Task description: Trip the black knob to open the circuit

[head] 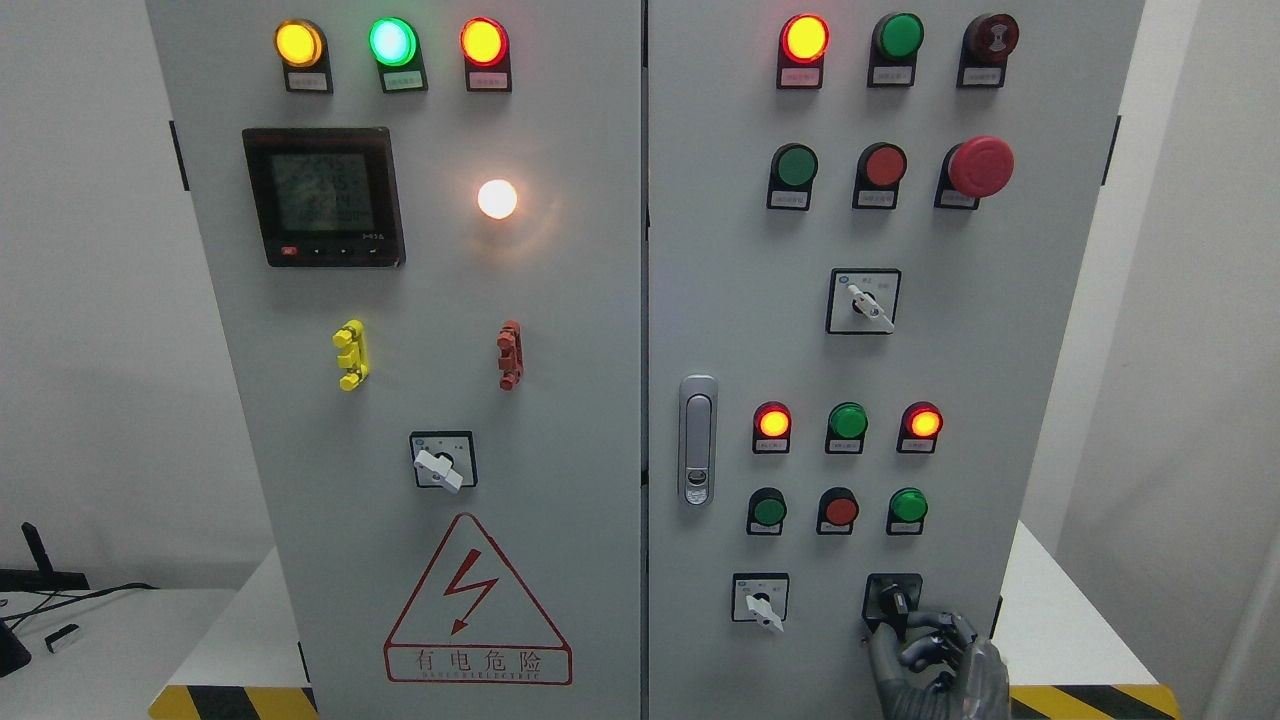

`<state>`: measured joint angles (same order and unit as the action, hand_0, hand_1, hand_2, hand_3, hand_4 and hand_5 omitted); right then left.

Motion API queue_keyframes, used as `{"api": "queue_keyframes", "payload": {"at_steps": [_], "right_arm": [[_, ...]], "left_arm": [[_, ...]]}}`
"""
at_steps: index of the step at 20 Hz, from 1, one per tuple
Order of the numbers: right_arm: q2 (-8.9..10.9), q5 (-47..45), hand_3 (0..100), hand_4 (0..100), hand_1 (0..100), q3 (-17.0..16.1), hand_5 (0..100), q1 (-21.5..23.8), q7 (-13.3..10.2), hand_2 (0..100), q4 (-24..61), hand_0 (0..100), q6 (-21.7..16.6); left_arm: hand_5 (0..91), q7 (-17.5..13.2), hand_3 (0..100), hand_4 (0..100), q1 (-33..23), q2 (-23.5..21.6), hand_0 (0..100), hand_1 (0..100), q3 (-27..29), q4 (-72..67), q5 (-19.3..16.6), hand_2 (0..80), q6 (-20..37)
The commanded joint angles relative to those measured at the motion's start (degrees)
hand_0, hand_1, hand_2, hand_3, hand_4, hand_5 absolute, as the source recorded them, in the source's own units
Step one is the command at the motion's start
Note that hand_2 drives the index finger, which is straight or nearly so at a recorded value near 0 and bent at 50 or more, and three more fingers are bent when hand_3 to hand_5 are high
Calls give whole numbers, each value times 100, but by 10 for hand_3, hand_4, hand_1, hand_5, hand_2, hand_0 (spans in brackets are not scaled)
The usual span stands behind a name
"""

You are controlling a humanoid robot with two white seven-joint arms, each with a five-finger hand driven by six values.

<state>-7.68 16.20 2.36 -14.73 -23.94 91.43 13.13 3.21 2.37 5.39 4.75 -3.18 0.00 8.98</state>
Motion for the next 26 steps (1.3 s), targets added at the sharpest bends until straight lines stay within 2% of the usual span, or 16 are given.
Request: {"api": "queue_keyframes", "payload": {"at_steps": [1,26], "right_arm": [[-5,-108,836,810,912,2,914,-47,20,543,7,680,-13],[-5,-319,844,815,929,55,913,-82,29,552,33,708,-13]], "left_arm": [[0,-4,0,0,0,-3,120,389,0,1,-176,0,-2],[0,-4,0,0,0,-3,120,389,0,1,-176,0,-2]]}}
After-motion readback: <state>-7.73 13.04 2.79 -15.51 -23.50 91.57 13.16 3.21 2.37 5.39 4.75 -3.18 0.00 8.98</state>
